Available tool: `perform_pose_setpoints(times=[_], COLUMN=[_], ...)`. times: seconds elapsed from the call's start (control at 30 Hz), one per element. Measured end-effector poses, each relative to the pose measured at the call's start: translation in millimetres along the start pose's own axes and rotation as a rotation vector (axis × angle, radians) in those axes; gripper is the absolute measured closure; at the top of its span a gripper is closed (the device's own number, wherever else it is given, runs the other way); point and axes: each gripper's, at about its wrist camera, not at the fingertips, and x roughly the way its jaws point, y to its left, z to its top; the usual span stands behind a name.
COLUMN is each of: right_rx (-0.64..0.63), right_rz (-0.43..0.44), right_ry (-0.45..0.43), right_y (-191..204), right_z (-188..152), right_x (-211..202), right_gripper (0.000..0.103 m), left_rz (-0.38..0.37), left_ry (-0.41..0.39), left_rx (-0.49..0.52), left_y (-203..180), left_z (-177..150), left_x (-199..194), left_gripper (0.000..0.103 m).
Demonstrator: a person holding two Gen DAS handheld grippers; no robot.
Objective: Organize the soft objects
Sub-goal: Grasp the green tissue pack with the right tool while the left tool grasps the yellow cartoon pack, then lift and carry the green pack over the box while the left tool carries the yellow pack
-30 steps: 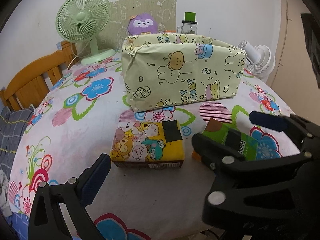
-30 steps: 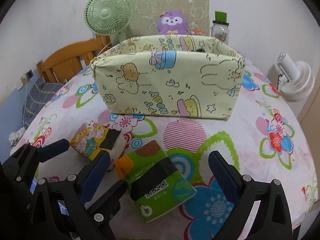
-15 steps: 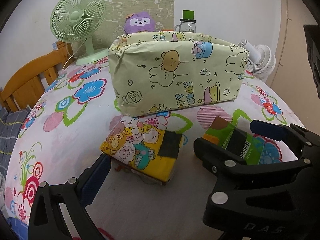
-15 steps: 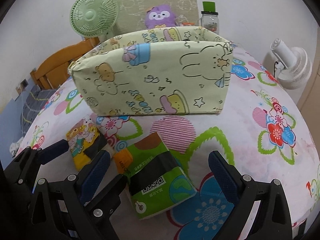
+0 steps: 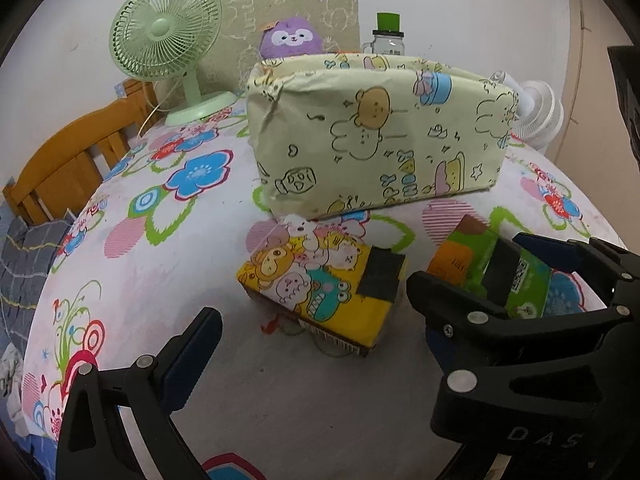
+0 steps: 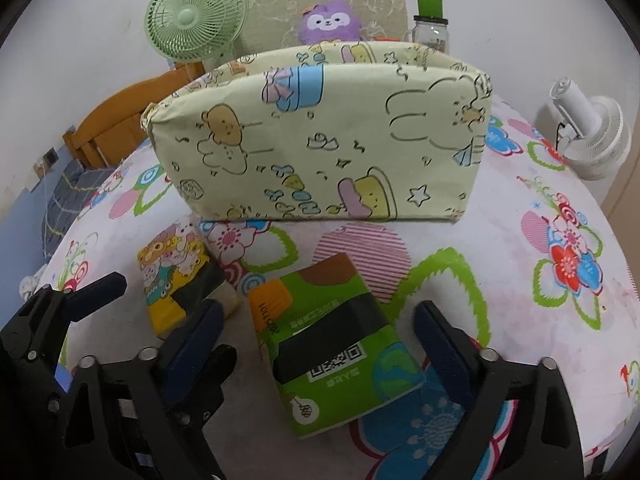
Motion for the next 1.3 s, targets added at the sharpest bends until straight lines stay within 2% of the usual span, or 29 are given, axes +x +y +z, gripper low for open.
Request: perform_pose_setpoints(times=[0.17, 0.23, 0.57, 0.67, 0.83, 1.03, 1.3], right_rx=[-0.008, -0.007, 0.001, 0.008, 0.01, 0.009, 0.009], right_rz=[-0.03, -0.045, -0.032, -0.028, -0.031, -0.026, -0.023], right_ry=[-0.006, -0.006, -0.016, -0.022, -0.017, -0.006, -0.012], right_y=[-1, -3, -6, -7, -8, -7, -6], right_z=[1, 3, 14, 19, 24, 24, 23], right_x=[0, 0, 2, 2, 7, 11, 8], right_gripper=[0.029, 0.042, 0.045, 0.045, 0.045, 0.045, 0.045], left_rz=[-0.012, -0.014, -0.007, 0.013, 0.001, -0.017, -0.021], left_ry=[-0.002, -0.005, -0.006, -0.002, 0.009, 0.018, 0.007], left_rx=[0.006, 0.012, -0.003, -0.038, -0.05, -0.06, -0.062], left_y=[-5, -7, -4, -1, 1, 1, -3], left_z=[1, 3, 14, 19, 24, 23, 22], left_x=[1, 1, 9, 13, 20, 23, 18], left_gripper=[0.001, 0.001, 0.001, 0.002, 0.004, 0.015, 0.018])
